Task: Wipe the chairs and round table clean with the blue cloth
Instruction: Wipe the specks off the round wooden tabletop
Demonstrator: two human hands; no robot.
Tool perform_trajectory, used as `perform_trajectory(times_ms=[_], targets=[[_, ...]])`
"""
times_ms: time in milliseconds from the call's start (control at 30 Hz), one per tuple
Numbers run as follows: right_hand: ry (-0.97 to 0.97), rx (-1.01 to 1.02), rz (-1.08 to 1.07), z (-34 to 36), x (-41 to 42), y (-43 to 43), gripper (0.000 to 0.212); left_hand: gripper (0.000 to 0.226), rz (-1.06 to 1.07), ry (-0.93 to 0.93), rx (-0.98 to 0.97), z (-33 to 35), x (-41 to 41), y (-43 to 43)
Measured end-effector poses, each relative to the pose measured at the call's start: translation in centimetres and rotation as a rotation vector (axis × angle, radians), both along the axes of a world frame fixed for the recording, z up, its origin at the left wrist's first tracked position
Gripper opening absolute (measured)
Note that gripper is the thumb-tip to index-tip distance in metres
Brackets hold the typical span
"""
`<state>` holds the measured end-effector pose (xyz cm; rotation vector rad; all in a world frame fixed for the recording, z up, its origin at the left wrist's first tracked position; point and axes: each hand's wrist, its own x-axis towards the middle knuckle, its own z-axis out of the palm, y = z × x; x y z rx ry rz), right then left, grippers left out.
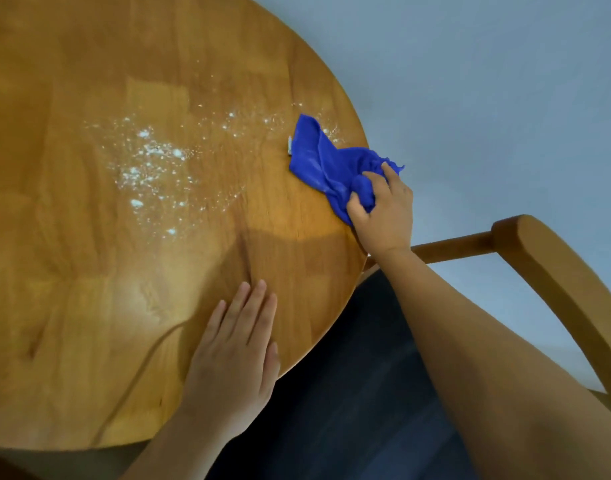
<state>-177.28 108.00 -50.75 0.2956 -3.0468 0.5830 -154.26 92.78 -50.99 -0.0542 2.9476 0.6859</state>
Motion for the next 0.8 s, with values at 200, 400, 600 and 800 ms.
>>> perform_trajectory(times_ms=[200,400,600,800], targets=[[-0.033,0.089,-0.132,-0.1,-3.5,-1.8,0.058,0.055,0.019,-0.002,0.011,-0.3,-0.3,0.3],[-0.185,0.138,-0.229,0.9,-6.8,-5.0,0.095,0.057,0.024,0.029,0.031,-0.6,-0.3,0.8],[-0.117,0.244,-0.218,0.8,-6.7,-6.9,0.08,0.057,0.031,0.009,0.03,-0.7,-0.7,0.5],[-0.024,0.292,-0.109,1.4,-5.4,-7.3,0.051,0.056,0.031,-0.024,0.039,-0.4,-0.8,0.6]])
